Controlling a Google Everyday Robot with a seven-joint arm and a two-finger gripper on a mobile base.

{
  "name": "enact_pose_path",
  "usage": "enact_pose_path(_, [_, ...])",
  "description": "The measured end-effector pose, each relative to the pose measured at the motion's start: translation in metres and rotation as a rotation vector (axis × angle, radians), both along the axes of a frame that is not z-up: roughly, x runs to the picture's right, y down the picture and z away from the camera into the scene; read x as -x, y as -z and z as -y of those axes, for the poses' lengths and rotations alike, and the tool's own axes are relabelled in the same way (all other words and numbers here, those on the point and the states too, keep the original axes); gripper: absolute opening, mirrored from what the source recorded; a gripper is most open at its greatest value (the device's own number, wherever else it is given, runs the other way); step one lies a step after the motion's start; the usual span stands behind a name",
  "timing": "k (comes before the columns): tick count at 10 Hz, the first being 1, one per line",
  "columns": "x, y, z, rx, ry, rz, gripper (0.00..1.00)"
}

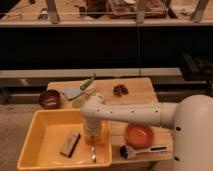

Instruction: Place fork in purple bowl

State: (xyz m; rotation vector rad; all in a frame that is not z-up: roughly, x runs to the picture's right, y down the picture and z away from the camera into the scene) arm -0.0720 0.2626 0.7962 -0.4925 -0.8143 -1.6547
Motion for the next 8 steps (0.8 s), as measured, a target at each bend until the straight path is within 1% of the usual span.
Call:
enact_pose_path(2, [0.0012, -0.0001, 0.0005, -0.002, -0.005, 0.003, 0.12])
enact_pose_path(3, [0.0032, -0.0014, -0.0024, 0.005, -0.005, 0.004, 0.03])
enact_pose_path(4, [0.0062, -0.0046, -0.0079, 0.021, -0.009, -0.001, 0.00])
enact_pose_path(8, [0.0054, 0.0010, -0.0058, 0.024, -0.002, 0.001, 0.00])
